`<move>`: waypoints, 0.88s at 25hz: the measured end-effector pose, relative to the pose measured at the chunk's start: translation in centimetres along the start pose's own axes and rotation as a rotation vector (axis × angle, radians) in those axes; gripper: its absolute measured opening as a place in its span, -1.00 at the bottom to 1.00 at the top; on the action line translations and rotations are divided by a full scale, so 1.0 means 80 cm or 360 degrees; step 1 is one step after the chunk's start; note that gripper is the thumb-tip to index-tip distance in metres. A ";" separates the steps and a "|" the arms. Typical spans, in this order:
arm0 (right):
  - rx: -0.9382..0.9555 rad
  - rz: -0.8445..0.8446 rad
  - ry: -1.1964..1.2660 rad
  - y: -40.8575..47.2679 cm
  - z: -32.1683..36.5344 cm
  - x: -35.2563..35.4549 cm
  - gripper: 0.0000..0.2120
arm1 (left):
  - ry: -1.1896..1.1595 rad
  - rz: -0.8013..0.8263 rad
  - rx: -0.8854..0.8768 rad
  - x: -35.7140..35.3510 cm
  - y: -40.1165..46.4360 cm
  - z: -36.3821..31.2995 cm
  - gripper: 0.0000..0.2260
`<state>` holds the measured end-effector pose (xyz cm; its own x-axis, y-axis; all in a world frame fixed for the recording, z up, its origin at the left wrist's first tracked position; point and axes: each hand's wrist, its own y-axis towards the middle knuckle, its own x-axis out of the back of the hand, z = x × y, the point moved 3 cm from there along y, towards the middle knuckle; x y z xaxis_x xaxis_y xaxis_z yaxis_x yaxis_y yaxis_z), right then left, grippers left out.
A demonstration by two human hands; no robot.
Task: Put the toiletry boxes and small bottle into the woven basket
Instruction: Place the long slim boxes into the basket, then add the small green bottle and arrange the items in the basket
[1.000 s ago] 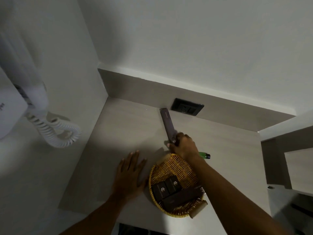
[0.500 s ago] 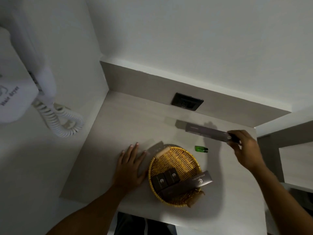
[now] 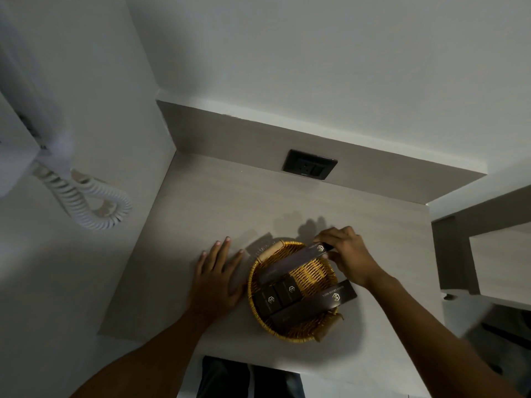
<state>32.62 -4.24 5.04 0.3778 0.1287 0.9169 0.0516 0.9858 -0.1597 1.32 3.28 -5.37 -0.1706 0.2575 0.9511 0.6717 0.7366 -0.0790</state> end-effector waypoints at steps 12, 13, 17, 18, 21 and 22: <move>-0.0593 -0.0019 0.0110 -0.035 -0.061 -0.030 -0.46 | 0.0004 -0.0031 0.0002 -0.001 -0.001 0.001 -0.28; -0.0600 -0.0003 0.0104 -0.038 -0.063 -0.040 -0.52 | 0.0003 -0.0026 0.0004 -0.001 -0.001 0.001 -0.28; -0.0610 -0.0153 0.0264 -0.033 -0.061 -0.042 -0.77 | -0.0007 -0.0033 0.0008 -0.001 0.000 -0.001 -0.28; -0.0645 -0.0206 0.0318 -0.033 -0.062 -0.037 -0.79 | -0.0002 -0.0035 0.0008 -0.001 0.000 -0.001 -0.28; -0.0760 -0.0448 0.0576 -0.042 -0.060 -0.005 -0.80 | 0.0007 -0.0048 0.0012 0.000 -0.001 -0.002 -0.29; -0.0728 -0.0556 0.0620 -0.048 -0.054 0.009 -0.82 | 0.0003 -0.0051 0.0018 0.001 -0.002 -0.002 -0.28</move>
<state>36.69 -8.40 4.76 0.5680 -0.3200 0.7583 0.5826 0.8071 -0.0958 1.34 3.11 -5.27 -0.1908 0.2324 0.9537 0.6576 0.7516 -0.0516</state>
